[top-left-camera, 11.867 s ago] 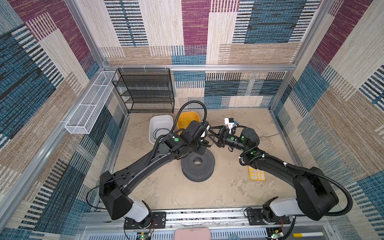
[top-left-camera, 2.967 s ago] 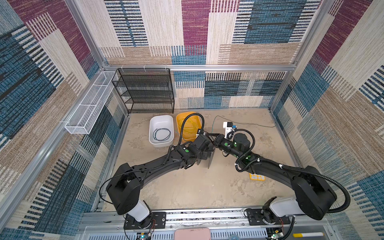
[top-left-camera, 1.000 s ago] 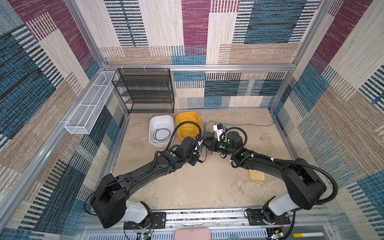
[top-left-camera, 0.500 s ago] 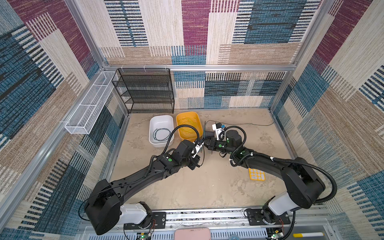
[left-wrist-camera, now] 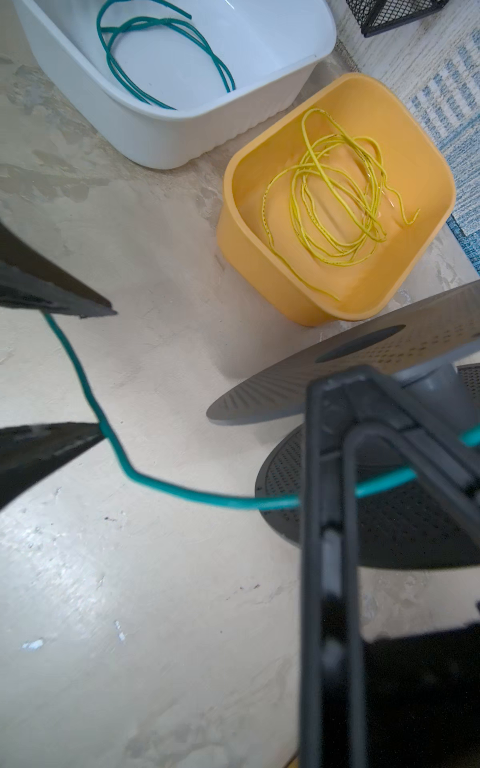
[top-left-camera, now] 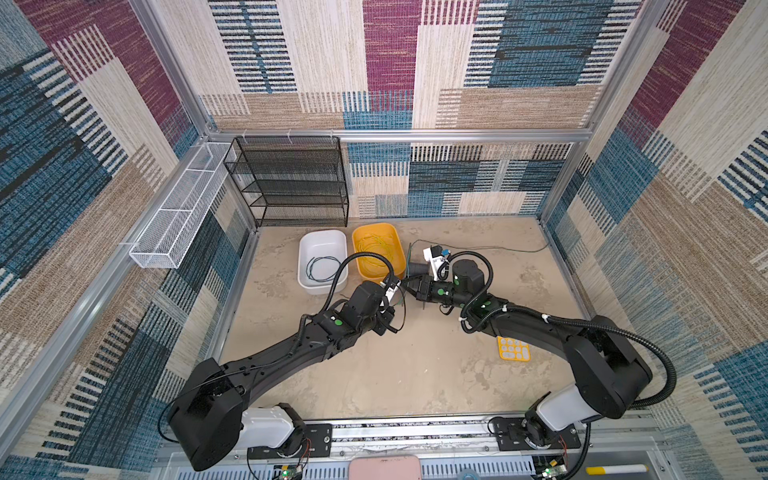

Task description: Wrap the cables

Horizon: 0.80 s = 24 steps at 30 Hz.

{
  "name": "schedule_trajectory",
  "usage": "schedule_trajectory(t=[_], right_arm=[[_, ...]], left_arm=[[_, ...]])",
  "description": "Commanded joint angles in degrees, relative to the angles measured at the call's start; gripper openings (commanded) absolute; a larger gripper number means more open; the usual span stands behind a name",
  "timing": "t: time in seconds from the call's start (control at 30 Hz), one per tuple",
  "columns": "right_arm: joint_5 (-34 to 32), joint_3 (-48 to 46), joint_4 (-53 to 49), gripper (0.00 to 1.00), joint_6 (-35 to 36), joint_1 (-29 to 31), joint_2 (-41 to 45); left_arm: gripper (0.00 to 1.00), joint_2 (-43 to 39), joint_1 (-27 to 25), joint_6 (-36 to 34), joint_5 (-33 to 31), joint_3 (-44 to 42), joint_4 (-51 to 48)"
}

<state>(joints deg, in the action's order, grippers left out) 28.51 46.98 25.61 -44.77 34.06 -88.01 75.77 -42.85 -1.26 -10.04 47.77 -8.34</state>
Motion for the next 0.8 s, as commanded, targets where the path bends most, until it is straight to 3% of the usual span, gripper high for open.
schedule_trajectory(t=[0.0,0.27,0.5,0.6,0.77], right_arm=[[1.3,0.5,0.9,0.0,0.8,0.0,0.5],[1.5,0.8,0.4,0.0,1.3,0.0,0.1],[1.3,1.7,-0.3,0.0,1.7,-0.2,-0.2],[1.3,2.3,-0.5,0.0,1.7,-0.5,-0.3],[1.3,3.1,-1.3,0.3,2.3,-0.6,0.2]], left_arm=[[0.41,1.2,0.4,-1.2,2.0,-0.3,2.5],[0.24,2.3,0.4,-1.0,1.1,-1.9,5.1],[0.02,0.7,0.5,-1.2,2.1,-2.9,5.4],[0.0,-0.3,0.4,-0.5,3.2,-3.0,4.7],[0.0,-2.0,0.4,2.1,6.9,-1.5,3.6]])
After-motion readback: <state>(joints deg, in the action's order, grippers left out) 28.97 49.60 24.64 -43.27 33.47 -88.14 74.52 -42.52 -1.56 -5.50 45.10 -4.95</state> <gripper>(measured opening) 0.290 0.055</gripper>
